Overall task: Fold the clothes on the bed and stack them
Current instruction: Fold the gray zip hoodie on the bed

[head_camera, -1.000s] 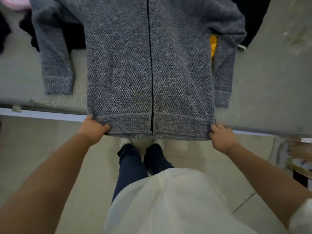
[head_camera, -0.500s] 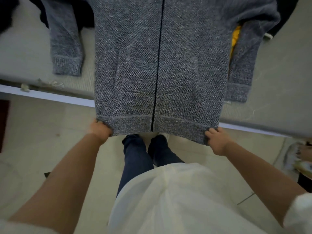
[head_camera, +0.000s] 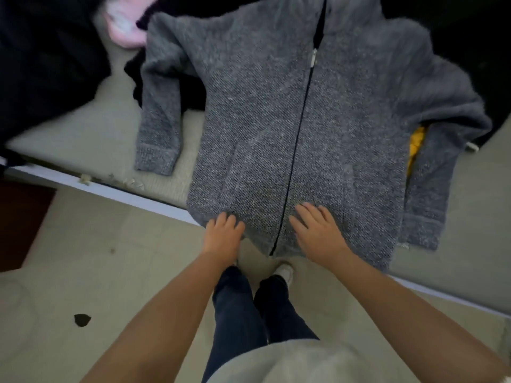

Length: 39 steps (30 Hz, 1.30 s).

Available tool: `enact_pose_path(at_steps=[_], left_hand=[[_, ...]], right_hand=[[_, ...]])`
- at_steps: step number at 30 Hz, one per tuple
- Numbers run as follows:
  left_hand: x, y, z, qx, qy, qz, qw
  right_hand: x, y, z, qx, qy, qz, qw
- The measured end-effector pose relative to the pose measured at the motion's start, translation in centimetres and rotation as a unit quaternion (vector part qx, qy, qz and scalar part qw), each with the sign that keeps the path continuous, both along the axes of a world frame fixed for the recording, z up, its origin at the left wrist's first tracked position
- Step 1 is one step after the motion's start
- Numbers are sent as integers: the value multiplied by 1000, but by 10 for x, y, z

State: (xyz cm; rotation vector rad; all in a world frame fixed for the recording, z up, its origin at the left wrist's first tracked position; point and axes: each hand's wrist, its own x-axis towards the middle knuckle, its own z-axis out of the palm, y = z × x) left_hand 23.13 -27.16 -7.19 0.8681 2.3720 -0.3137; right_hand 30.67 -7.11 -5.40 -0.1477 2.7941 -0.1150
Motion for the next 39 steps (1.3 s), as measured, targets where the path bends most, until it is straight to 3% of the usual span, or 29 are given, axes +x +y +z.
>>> enact_pose_path(at_steps=[4,9,11,13,18,20,22,25,30,32,36,39], left_hand=[[-45,-10,3,69,45,74,994],[-120,-28,10,131,125,226,957],[-152,-40,9,141,134,269,943],[-185,-51,4,157,130,313,928],[-254,-77,-23,132,70,442,884],[-272,-90,-33,143,51,445,882],[-287,-106,-37,221,33,430,875],[-317,-131,-26,321,48,475,818],[-400,-173,6,350,178,535,748],[-431,-189,18,347,199,557,728],[-455,-207,26,305,220,564,735],[-460,-215,28,284,235,571,733]], right_hand=[[-56,-4,-7,-24,-40,-20,999],[-138,-25,-8,-38,9,-39,998],[-172,-36,-4,-45,70,-39,996],[-206,-47,-1,-68,139,-49,987],[-298,-76,3,-80,151,-41,984],[-338,-87,5,-71,148,-18,986],[-378,-99,9,-54,130,-27,990],[-435,-115,13,-5,84,-100,991],[-489,-121,15,63,21,-193,979],[-497,-119,15,78,-4,-149,986],[-478,-117,12,96,-117,1,989],[-460,-112,-2,143,-187,20,972]])
